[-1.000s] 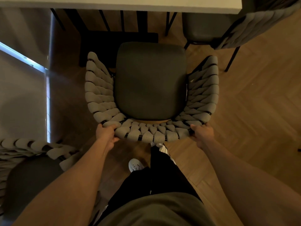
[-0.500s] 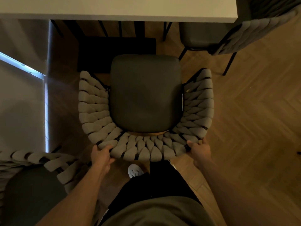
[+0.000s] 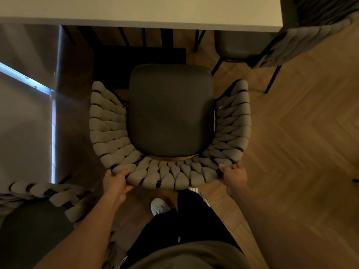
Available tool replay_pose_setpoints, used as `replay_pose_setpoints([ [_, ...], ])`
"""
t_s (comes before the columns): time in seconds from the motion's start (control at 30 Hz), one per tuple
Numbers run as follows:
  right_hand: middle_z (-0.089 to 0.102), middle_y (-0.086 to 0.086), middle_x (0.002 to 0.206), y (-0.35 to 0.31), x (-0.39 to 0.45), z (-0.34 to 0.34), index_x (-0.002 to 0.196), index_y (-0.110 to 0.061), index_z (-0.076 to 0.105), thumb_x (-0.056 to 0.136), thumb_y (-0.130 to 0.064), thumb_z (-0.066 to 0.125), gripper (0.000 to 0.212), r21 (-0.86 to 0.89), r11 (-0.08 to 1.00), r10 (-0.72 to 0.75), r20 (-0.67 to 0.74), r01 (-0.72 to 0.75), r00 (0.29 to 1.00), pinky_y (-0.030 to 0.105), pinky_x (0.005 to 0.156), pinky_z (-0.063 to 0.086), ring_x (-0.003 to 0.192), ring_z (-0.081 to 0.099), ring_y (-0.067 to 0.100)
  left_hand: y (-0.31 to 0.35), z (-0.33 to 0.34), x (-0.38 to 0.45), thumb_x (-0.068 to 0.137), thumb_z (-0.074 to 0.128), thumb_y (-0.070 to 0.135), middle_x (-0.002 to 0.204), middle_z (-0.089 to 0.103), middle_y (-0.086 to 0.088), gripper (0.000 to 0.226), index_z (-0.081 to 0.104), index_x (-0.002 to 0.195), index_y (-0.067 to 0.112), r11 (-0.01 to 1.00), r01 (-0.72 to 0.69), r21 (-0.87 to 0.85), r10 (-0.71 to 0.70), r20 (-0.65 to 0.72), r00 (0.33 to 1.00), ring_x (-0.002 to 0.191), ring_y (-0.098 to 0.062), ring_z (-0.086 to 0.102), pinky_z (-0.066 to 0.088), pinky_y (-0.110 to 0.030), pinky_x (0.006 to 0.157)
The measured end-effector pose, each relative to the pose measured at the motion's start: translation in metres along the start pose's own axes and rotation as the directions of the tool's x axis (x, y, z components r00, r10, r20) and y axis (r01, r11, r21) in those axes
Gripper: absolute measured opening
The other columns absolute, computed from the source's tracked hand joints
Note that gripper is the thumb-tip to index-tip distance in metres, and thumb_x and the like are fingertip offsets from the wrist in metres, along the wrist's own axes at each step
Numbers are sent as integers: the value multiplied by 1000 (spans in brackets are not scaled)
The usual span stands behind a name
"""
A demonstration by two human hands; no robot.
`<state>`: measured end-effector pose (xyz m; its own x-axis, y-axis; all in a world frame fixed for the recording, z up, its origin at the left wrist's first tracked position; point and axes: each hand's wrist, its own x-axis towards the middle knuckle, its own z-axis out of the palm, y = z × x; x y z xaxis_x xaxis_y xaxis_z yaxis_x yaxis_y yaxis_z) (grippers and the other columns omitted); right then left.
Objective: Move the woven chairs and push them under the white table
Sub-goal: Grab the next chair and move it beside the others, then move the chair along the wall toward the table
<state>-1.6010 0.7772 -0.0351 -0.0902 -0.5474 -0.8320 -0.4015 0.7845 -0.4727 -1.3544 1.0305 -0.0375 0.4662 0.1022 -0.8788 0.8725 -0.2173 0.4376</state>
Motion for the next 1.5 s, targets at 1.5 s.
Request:
replay_pose_setpoints([
  [1.5, 69, 7, 101, -24, -25, 3, 89, -24, 61, 91, -37, 72, 17, -568, 809, 9, 262, 147, 965, 51, 94, 57, 100, 70, 28, 0, 3, -6, 95, 67, 18, 133, 59, -19, 65, 35, 151, 9, 996, -6, 84, -1, 81, 997, 108, -31, 66, 58, -43, 90],
])
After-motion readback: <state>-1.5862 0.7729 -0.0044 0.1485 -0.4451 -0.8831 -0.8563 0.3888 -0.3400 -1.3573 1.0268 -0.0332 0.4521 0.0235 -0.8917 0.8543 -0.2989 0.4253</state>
